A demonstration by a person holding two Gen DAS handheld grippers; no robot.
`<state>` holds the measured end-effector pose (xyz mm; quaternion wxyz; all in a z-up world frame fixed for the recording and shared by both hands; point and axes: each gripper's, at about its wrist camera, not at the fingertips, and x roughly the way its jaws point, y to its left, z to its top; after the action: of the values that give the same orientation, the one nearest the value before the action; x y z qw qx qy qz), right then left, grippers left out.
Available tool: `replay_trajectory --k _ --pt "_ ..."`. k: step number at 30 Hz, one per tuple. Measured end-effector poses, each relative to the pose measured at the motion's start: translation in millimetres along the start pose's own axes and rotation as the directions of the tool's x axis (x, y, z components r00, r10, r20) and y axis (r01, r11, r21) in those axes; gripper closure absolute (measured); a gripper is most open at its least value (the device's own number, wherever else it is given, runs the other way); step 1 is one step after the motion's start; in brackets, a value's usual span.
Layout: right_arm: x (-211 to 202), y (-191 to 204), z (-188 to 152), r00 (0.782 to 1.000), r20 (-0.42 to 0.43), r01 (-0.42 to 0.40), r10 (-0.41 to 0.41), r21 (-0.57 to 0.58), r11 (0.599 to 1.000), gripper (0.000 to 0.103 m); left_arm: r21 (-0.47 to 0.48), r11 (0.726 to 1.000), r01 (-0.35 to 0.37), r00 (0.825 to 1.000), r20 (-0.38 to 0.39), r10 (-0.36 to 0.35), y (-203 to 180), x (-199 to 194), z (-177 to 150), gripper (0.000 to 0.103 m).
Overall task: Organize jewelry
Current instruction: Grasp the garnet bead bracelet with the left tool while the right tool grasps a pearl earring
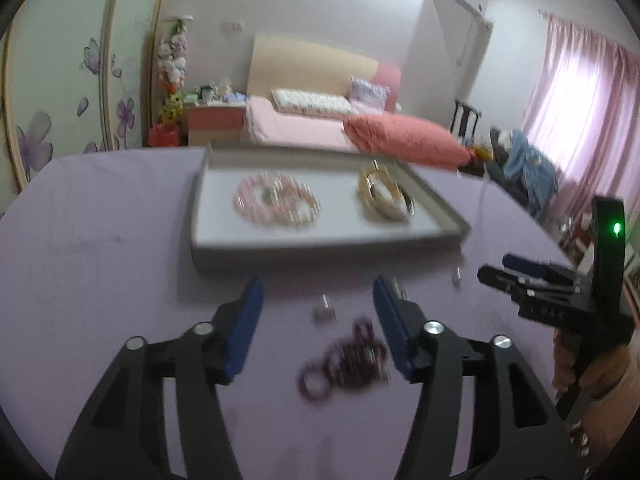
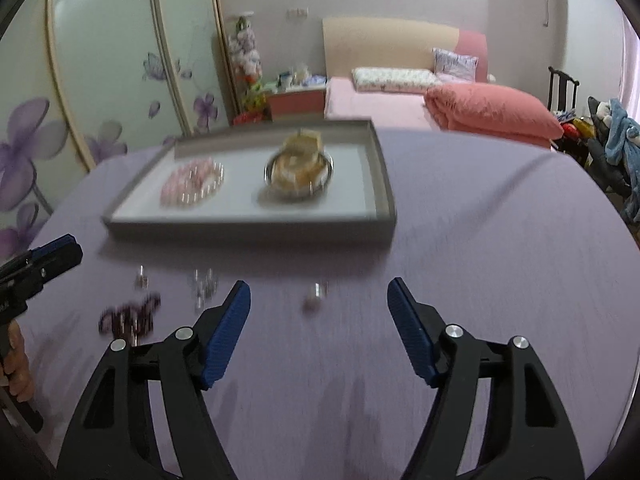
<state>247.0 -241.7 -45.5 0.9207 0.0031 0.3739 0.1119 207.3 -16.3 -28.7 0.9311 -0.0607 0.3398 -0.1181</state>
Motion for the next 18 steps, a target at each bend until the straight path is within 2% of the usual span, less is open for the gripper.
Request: replay_trajectory --k 4,10,15,17,18 --pt "-3 -7 -13 1.000 -0.027 -0.004 0.004 0.022 1.000 0.034 0.033 0.999 -0.003 0.996 -0.091 0.006 -16 11 -18 0.038" --pt "-8 -9 -20 1.000 -0.025 -0.010 0.011 0.035 0.999 0.034 0.039 0.999 -0.038 0.985 -0.165 0.044 -25 34 -27 0.035" --pt "-1 -10 -19 0.999 -0.033 -0.012 0.013 0.049 0.999 0.034 0.074 0.992 -0.100 0.972 -0.208 0.114 -33 53 -25 0.035" --pt "0 -10 -19 0.999 -0.039 -0.011 0.013 0.053 0.999 0.034 0.096 0.988 -0.122 0.968 -0.210 0.140 -38 57 -24 0.049" --pt "1 -9 -19 0.999 -0.042 -0.011 0.014 0.052 0.999 0.036 0.102 0.990 -0.097 0.972 -0.204 0.116 -40 57 -24 0.076"
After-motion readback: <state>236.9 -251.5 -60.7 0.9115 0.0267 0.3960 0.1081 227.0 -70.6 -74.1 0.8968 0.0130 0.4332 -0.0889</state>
